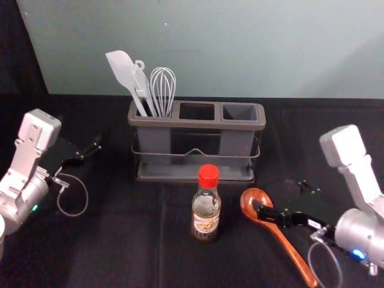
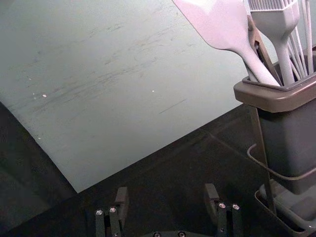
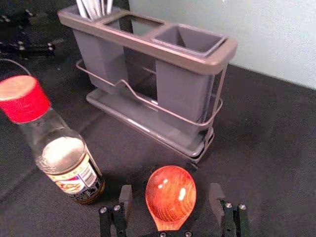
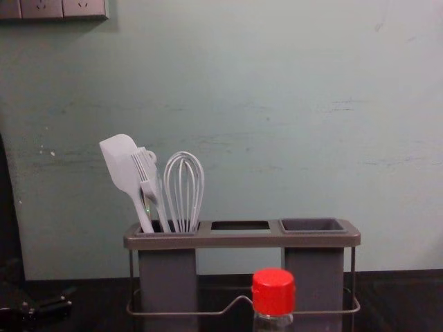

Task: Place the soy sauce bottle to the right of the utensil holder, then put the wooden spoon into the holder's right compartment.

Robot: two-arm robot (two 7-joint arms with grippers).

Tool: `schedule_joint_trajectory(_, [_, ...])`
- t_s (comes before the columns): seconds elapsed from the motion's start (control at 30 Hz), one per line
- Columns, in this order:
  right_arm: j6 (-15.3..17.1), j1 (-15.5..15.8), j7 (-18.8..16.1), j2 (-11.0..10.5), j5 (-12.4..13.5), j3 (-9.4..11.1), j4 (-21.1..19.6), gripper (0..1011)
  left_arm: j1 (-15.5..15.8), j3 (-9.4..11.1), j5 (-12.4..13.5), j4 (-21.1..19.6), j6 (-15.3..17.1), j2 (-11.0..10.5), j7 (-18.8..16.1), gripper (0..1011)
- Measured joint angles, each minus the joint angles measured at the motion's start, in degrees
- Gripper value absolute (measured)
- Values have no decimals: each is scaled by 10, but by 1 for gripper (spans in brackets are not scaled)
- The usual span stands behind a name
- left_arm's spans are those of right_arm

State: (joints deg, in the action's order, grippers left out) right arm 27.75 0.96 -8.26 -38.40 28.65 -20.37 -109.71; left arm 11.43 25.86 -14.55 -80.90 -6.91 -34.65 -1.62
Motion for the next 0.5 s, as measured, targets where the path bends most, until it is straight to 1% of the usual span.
schedule_joint_trajectory(0.07, [13,-6,4,8,-1,-4,3,1002,0,0,0,0,0,0,0,1005])
schedule_joint_trajectory(0.2, [38,-24,13,28,-14,-16,14,1002,0,0,0,0,0,0,0,1005])
schedule_joint_trajectory(0.4, [58,-42,22,49,-31,-26,31,1003,0,0,0,0,0,0,0,1005])
schedule_joint_trajectory(0.5, [66,-55,23,62,-42,-33,48,1002,0,0,0,0,0,0,0,1005])
